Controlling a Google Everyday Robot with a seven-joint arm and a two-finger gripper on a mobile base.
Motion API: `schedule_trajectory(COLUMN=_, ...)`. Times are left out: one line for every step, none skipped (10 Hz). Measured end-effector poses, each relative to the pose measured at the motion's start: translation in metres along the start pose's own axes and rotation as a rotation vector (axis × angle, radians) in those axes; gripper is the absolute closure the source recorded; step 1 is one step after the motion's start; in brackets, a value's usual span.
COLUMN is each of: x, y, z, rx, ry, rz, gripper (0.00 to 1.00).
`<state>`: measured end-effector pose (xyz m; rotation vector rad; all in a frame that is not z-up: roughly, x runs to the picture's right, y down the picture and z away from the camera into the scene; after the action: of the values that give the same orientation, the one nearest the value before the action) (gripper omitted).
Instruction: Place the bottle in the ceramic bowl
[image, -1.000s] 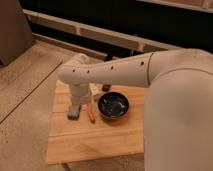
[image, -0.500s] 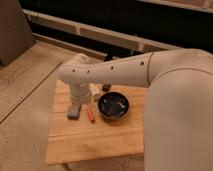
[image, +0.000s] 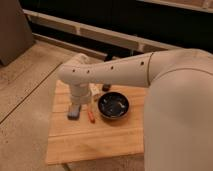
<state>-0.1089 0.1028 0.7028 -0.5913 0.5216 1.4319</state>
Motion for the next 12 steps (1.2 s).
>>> schedule_trajectory(x=0.000, y=0.000, z=0.000, rx=0.000, ry=0.000, rz=0.000, gripper=0.35)
schedule_trajectory(x=0.000, y=0.000, z=0.000, rx=0.000, ry=0.000, rz=0.000, gripper=0.35)
schedule_trajectory(x=0.000, y=0.000, z=0.000, rx=0.000, ry=0.000, rz=0.000, gripper=0.35)
schedule_trajectory(x=0.000, y=0.000, z=0.000, rx=0.000, ry=0.000, rz=0.000, gripper=0.35)
schedule_trajectory(x=0.000, y=0.000, z=0.000, rx=0.000, ry=0.000, rz=0.000, gripper=0.35)
schedule_trajectory(x=0.000, y=0.000, z=-0.001, rx=0.001, ry=-0.002, rz=-0.001, gripper=0.35)
schedule_trajectory(x=-0.001, y=-0.001, z=-0.002, rx=0.005, ry=-0.010, rz=-0.003, gripper=0.35)
schedule_trajectory(x=-0.008, y=-0.003, z=-0.008, rx=0.007, ry=-0.050, rz=-0.007, gripper=0.35)
schedule_trajectory(x=-0.017, y=-0.007, z=-0.019, rx=0.011, ry=-0.113, rz=-0.023, gripper=0.35)
schedule_trajectory(x=-0.027, y=-0.012, z=-0.031, rx=0.025, ry=-0.178, rz=-0.049, gripper=0.35)
schedule_trajectory(x=-0.038, y=-0.017, z=-0.051, rx=0.079, ry=-0.275, rz=-0.142, gripper=0.35)
schedule_trajectory(x=-0.041, y=-0.015, z=-0.062, rx=0.108, ry=-0.320, rz=-0.221, gripper=0.35)
